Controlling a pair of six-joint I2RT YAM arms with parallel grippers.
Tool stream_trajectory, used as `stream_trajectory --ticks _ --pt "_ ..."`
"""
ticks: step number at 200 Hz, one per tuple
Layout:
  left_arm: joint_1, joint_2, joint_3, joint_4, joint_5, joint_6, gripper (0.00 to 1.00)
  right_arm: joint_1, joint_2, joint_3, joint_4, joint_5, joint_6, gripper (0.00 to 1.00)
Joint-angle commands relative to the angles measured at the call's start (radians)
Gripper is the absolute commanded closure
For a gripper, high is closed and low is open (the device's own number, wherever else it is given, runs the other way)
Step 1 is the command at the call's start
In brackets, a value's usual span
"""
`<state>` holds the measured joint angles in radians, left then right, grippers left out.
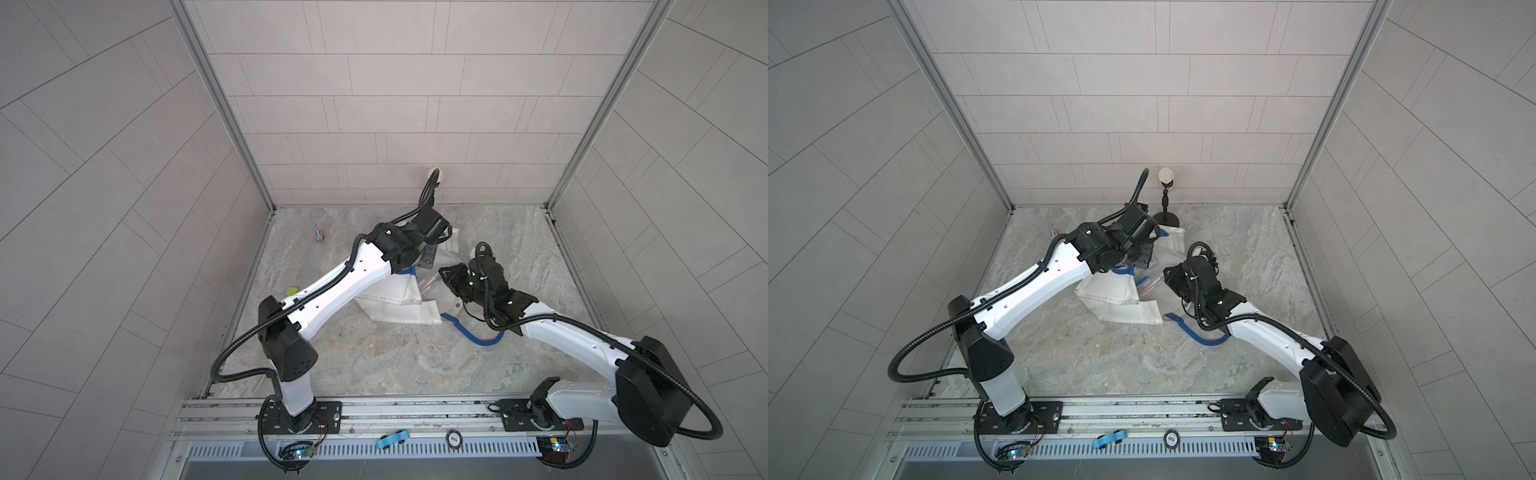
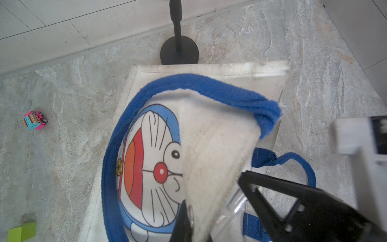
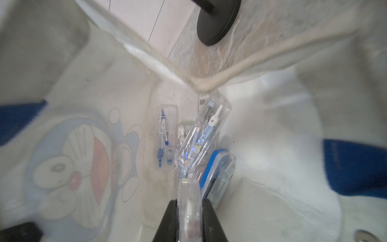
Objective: Take out the compass set from the canvas bag
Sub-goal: Pick up the compass set from the canvas bag.
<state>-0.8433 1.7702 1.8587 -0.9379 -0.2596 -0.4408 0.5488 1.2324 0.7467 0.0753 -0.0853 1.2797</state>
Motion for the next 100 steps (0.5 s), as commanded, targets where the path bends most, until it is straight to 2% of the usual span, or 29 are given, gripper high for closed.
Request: stream_trajectory --ticks 1,57,77,100 --pt "0.011 -0.035 -0.024 0.009 -0.03 -0.014 1.0 -0.069 -0.062 0.024 -0.191 0.006 -0.102 0.87" --pt "0.027 -0.038 -0.027 0.025 -0.014 0.0 1.0 -0.35 -0.257 0.08 -0.394 -0.149 -0.275 0.86" --pt "0.028 -0.04 -0.028 0.023 -0.015 0.009 1.0 -0.457 -0.263 0.112 -0.459 -0.177 -0.326 0.86" --pt "0.034 -0.045 -0.03 0.029 0.003 0.02 1.0 -0.581 -0.207 0.123 -0.448 -0.2 -0.344 0.86"
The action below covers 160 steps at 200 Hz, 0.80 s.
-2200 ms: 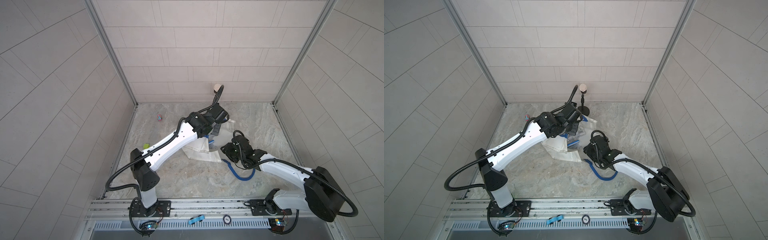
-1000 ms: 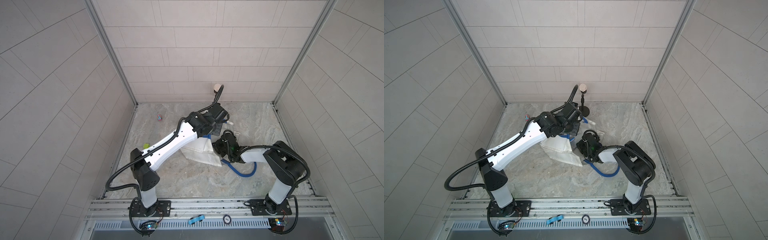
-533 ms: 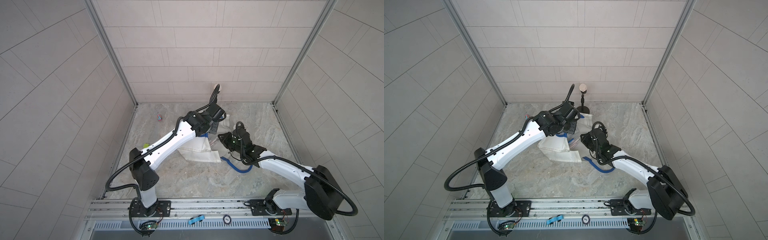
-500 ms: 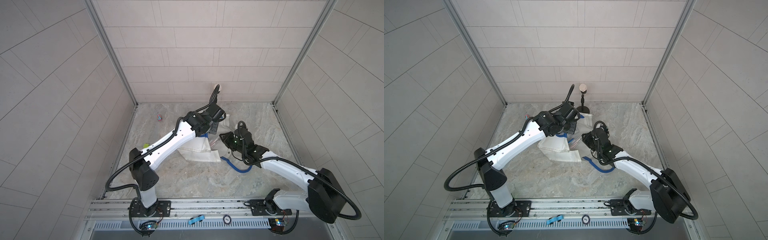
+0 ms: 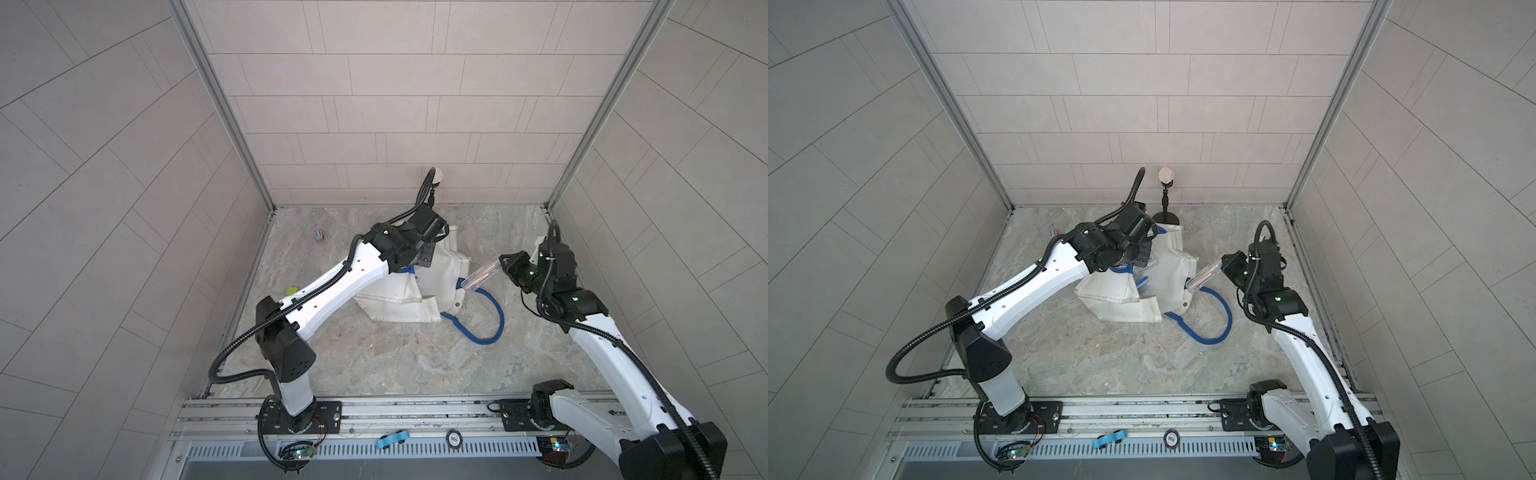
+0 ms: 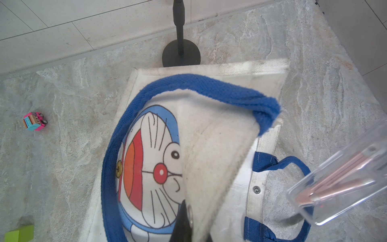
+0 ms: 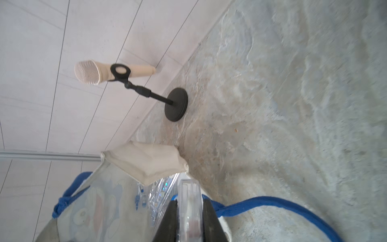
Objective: Take out the compass set from the canvas bag
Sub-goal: Pick up the compass set from the canvas bag, then place the compass set at the center of the board.
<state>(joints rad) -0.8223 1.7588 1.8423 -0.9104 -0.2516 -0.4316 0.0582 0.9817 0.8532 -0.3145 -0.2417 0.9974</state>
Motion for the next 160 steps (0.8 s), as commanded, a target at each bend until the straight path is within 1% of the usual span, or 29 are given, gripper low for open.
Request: stream_trajectory --ticks 1,15,26,53,80,97,112,135,148,160 --pt "0.013 -0.033 -0.013 0.001 -0.004 0.01 1.0 -0.096 0.048 0.017 -0.054 -0.044 -0.062 0.85" --pt "0.013 -0.033 -0.01 0.004 0.016 0.022 1.0 -0.15 0.123 0.019 0.003 -0.056 -0.06 0.85" --pt "0.014 -0.029 -0.008 0.005 0.041 0.034 1.0 -0.171 0.212 0.034 0.047 -0.06 -0.063 0.85" --pt "0.015 -0.012 0.026 -0.025 0.104 0.072 1.0 -0.179 0.418 0.093 0.14 -0.068 -0.082 0.84" --pt "0.027 -0.012 0.046 -0.062 0.135 0.107 1.0 -0.195 0.614 0.19 0.176 -0.115 -0.102 0.84" --pt "0.04 -0.017 0.042 -0.07 0.145 0.11 1.0 -0.195 0.705 0.233 0.211 -0.143 -0.098 0.84" --pt "0.047 -0.024 0.035 -0.074 0.156 0.118 1.0 -0.2 0.782 0.278 0.217 -0.193 -0.094 0.83" --pt "0.051 -0.025 0.036 -0.084 0.147 0.13 1.0 -0.196 0.873 0.317 0.264 -0.238 -0.055 0.82" --pt "0.058 -0.022 0.035 -0.081 0.154 0.132 1.0 -0.19 0.908 0.335 0.243 -0.226 -0.068 0.8" --pt "0.063 -0.02 0.04 -0.082 0.155 0.134 1.0 -0.19 0.924 0.336 0.221 -0.217 -0.082 0.71"
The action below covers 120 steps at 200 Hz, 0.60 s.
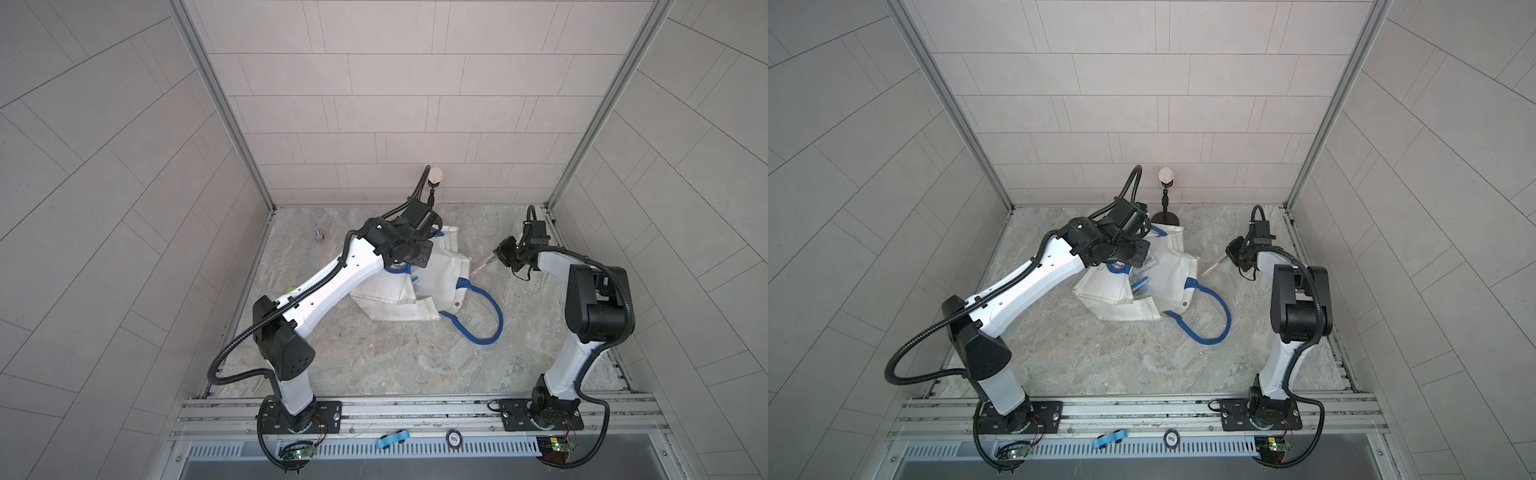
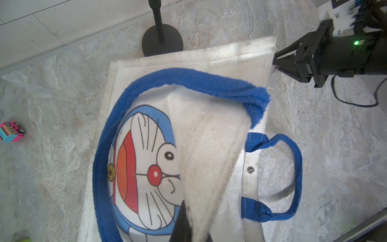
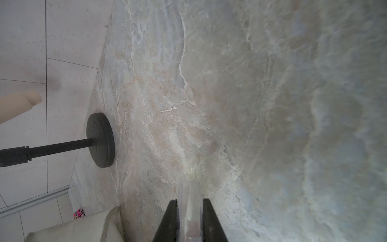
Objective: Take out the compass set from the canvas bag
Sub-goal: Place the compass set at the center of the board.
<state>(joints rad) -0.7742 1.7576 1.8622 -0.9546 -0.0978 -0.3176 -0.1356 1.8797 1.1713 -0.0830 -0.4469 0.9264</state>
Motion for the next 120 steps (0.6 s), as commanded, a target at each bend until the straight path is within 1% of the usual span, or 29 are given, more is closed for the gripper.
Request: stream_trajectory --ticks 1,11,13,21,35,44,59,84,100,120 --pt "0.015 -0.019 0.021 -0.038 0.002 0.02 1.0 0.004 0.026 0.019 -0.014 -0.011 -0.013 0.7" --pt "0.018 -0.015 0.027 -0.04 0.003 0.021 1.0 -0.001 0.021 0.019 -0.052 0.003 -0.029 0.6" --pt "0.018 -0.016 0.029 -0.04 0.002 0.021 1.0 -0.003 0.017 0.02 -0.067 0.009 -0.031 0.56" --pt "0.018 -0.015 0.031 -0.04 0.001 0.023 1.0 -0.008 -0.002 0.016 -0.101 0.024 -0.042 0.49" --pt "0.019 -0.018 0.033 -0.038 -0.001 0.026 1.0 -0.01 -0.057 0.013 -0.154 0.05 -0.069 0.4" --pt "0.02 -0.017 0.033 -0.036 -0.005 0.027 1.0 -0.01 -0.102 0.016 -0.204 0.073 -0.086 0.37" --pt "0.019 -0.017 0.036 -0.034 -0.01 0.029 1.0 -0.007 -0.193 0.005 -0.266 0.102 -0.102 0.36" --pt "0.022 -0.012 0.045 -0.032 -0.012 0.027 1.0 0.031 -0.373 -0.053 -0.316 0.098 -0.1 0.42" --pt "0.021 -0.005 0.055 -0.036 -0.005 0.022 1.0 0.108 -0.485 -0.102 -0.33 0.076 -0.078 0.43" --pt "0.022 -0.004 0.06 -0.032 -0.003 0.014 1.0 0.25 -0.6 -0.169 -0.327 0.078 -0.005 0.45"
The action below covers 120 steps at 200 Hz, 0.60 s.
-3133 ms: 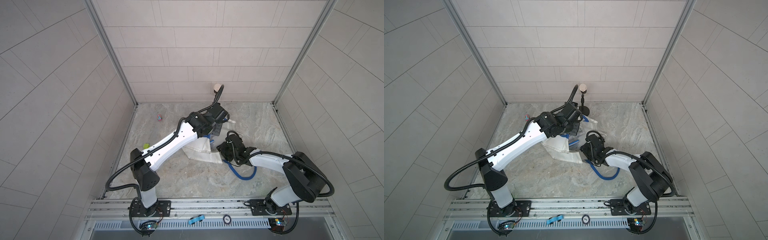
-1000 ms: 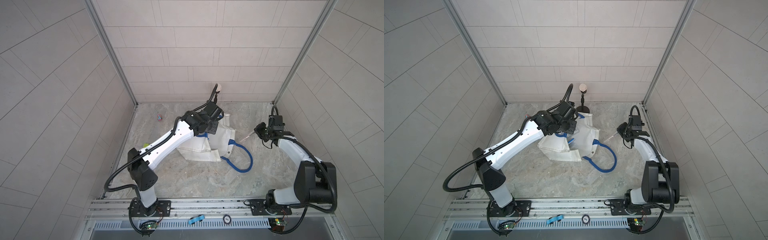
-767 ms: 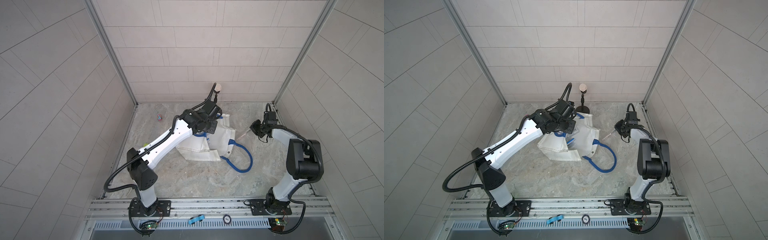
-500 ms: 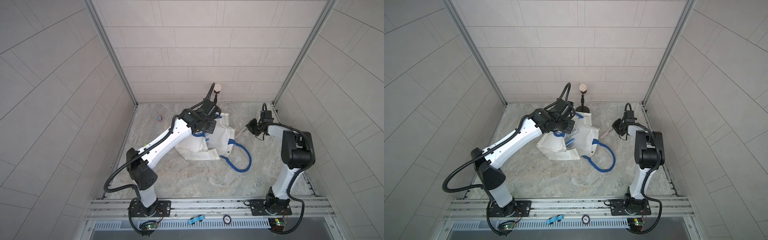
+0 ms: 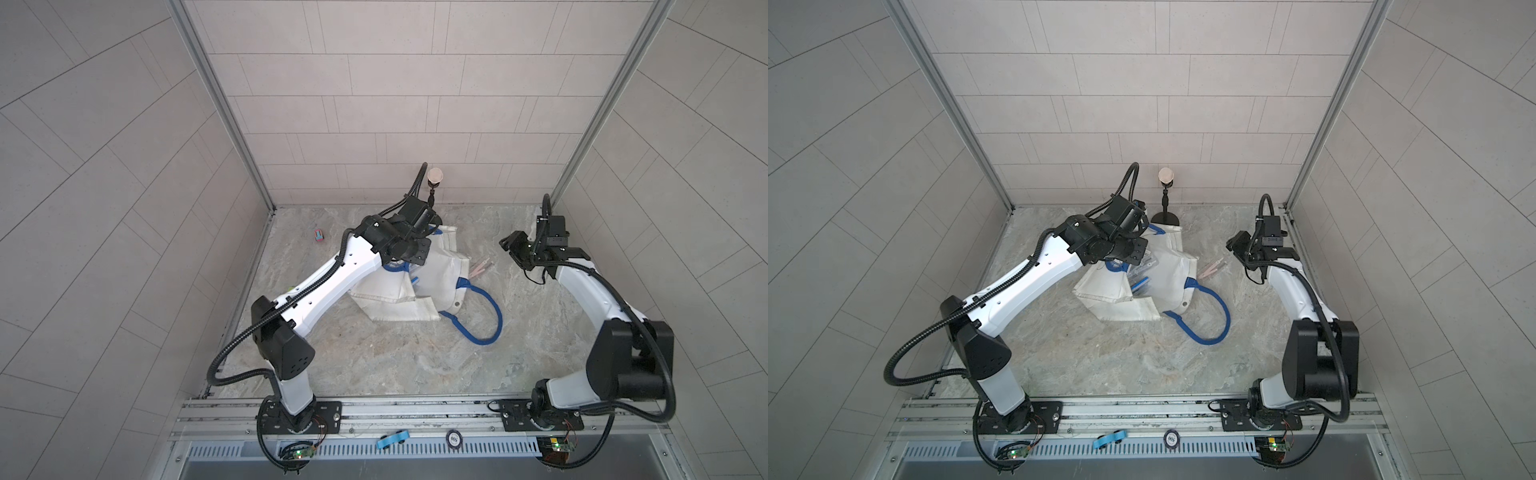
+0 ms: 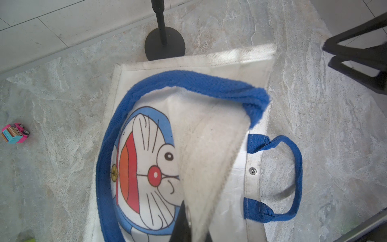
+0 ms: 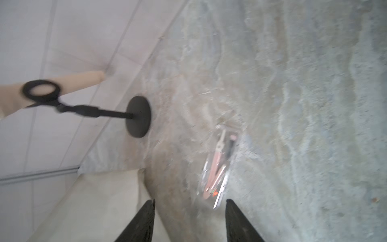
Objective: Take out the compass set from the canvas bag
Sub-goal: Place the compass set at the center of the board.
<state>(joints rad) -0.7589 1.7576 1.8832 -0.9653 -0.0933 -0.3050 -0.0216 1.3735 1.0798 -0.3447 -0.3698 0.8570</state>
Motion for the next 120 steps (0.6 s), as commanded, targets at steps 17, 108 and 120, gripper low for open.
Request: stream_trajectory --ticks 17,108,120 --pt "0.006 -0.013 0.038 -0.008 -0.007 -0.009 1.0 0.271 -0.162 -0.136 -0.021 0.015 0.155 0.47" --pt "-0.007 -0.008 0.022 -0.012 0.013 -0.048 1.0 0.61 0.063 -0.16 0.224 0.127 0.323 0.51" --pt "-0.012 -0.013 0.01 -0.007 0.015 -0.052 1.0 0.613 0.139 -0.142 0.297 0.126 0.37 0.47"
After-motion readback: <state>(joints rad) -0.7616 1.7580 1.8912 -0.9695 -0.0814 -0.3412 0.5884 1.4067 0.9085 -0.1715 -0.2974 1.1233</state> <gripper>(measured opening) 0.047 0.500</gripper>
